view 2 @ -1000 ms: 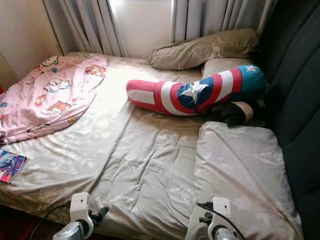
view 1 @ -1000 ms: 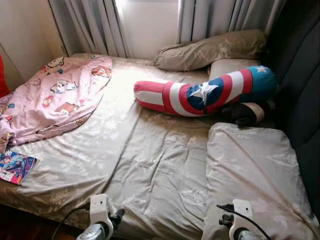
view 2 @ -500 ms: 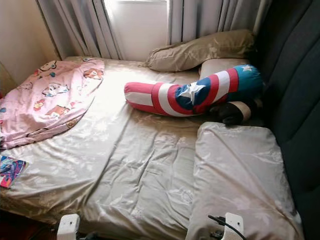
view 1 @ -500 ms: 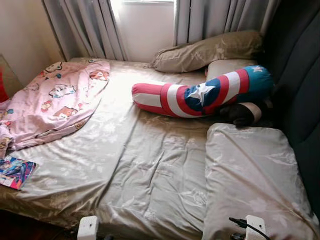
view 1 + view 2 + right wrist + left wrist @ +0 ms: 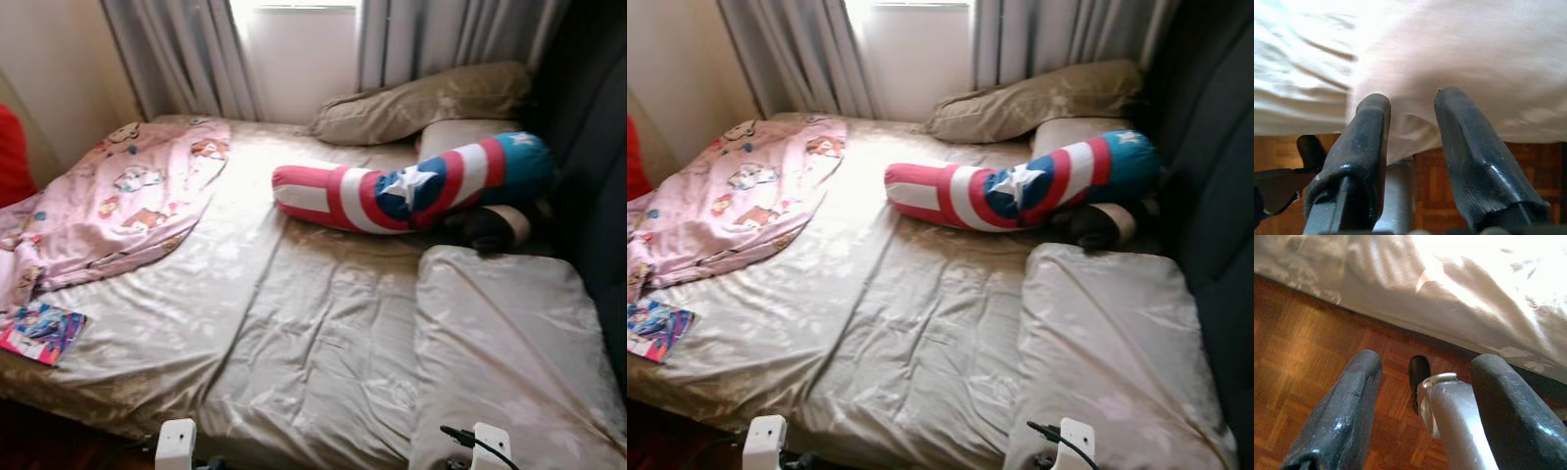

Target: Clean up the room

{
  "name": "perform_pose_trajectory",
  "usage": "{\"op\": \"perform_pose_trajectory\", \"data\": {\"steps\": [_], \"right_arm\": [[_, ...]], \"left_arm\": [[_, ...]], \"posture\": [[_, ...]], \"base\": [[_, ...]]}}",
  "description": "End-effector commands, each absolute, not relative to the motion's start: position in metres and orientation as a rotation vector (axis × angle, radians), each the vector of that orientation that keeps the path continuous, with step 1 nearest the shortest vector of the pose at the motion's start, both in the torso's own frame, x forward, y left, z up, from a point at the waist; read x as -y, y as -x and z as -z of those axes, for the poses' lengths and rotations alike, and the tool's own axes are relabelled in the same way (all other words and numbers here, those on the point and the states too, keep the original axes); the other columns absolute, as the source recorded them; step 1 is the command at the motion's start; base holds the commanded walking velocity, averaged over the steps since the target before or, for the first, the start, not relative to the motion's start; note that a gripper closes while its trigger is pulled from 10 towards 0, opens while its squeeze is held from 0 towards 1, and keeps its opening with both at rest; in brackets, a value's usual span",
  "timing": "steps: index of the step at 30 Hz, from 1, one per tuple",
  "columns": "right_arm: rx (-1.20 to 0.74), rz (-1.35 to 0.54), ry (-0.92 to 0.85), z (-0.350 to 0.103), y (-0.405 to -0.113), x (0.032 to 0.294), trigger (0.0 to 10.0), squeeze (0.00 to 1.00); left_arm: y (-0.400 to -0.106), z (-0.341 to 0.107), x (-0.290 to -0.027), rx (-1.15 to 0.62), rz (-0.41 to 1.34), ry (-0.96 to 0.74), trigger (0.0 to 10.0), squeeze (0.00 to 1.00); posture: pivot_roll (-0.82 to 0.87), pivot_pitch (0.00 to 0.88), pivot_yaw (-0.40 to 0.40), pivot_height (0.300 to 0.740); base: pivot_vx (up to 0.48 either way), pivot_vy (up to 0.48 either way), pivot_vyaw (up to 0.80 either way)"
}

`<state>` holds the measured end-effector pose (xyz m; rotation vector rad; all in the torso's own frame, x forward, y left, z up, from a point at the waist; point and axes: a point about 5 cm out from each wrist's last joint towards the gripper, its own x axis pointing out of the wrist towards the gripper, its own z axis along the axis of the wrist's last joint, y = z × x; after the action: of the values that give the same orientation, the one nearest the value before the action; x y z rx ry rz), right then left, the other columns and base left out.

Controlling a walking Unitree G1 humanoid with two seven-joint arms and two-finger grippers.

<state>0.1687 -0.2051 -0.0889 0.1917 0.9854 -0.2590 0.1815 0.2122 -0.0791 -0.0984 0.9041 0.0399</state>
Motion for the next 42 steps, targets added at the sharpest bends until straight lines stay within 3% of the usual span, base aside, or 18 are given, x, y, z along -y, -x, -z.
{"op": "perform_pose_trajectory", "data": {"steps": [1, 19, 42], "right_arm": [[-0.991, 0.261, -0.205, 0.089, -0.17, 0.201, 10.0, 0.0], [-0.972, 0.278, -0.208, 0.088, -0.164, 0.22, 10.0, 0.0], [-0.969, 0.236, -0.211, 0.088, -0.174, 0.197, 10.0, 0.0]], "left_arm": [[-0.181, 0.08, -0.213, -0.921, -0.048, 0.093, 10.0, 0.0], [-0.193, 0.076, -0.202, -0.897, -0.036, 0.1, 10.0, 0.0], [-0.188, 0.077, -0.207, -0.894, -0.035, 0.098, 10.0, 0.0]], "posture": [[-0.07, 0.0, 0.028, 0.74], [-0.06, 0.0, 0.022, 0.74], [-0.06, 0.0, 0.028, 0.74]], "base": [[0.0, 0.33, 0.0], [0.0, 0.457, 0.0], [0.0, 0.48, 0.0]]}}
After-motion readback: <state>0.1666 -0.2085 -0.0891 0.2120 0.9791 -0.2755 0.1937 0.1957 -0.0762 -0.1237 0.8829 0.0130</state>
